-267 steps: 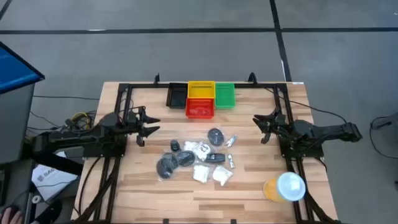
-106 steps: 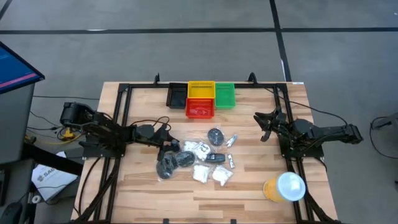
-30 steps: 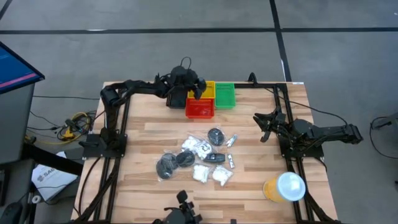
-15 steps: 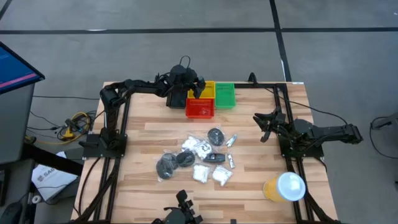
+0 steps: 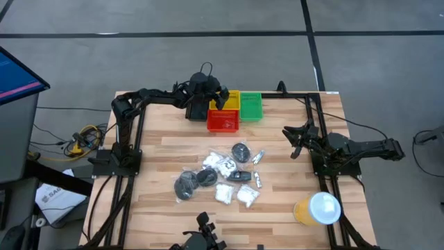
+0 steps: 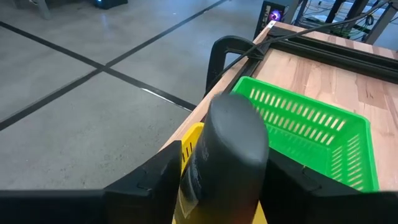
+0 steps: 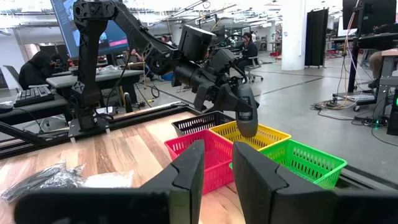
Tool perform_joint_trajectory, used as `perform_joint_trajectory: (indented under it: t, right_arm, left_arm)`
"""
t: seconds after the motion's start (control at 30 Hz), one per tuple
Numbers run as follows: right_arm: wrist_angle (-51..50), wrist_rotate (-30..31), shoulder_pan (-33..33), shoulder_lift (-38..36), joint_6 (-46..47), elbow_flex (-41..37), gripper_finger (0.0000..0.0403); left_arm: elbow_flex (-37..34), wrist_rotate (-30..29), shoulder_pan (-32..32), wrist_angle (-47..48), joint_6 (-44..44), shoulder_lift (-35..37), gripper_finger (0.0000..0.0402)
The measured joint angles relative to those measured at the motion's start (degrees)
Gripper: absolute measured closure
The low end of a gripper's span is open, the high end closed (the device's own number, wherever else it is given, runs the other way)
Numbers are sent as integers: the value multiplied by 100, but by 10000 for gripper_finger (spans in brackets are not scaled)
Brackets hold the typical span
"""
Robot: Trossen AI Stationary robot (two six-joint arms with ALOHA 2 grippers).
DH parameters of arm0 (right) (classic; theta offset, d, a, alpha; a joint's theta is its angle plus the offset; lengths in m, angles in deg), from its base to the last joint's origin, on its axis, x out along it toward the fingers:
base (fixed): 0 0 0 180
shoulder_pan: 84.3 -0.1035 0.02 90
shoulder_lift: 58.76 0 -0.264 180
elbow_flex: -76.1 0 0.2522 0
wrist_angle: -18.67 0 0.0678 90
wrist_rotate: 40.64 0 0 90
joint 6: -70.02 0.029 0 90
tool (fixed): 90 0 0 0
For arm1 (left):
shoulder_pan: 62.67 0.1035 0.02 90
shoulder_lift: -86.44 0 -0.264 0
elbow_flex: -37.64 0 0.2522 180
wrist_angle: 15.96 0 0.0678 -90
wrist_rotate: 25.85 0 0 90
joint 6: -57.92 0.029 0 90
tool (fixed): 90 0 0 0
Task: Pick & Place Travel size toiletries
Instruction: Put the black deodorant into the yellow bin, then put the black hairbrush into the red bin
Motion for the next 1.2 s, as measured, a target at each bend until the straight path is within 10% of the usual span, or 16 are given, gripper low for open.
perform_joint_trajectory:
  t: [1.2]
  right_arm:
    - [2, -1, -1, -1, 0, 0, 327]
  left_arm:
    - [-11, 745, -423, 1384, 176, 285, 225]
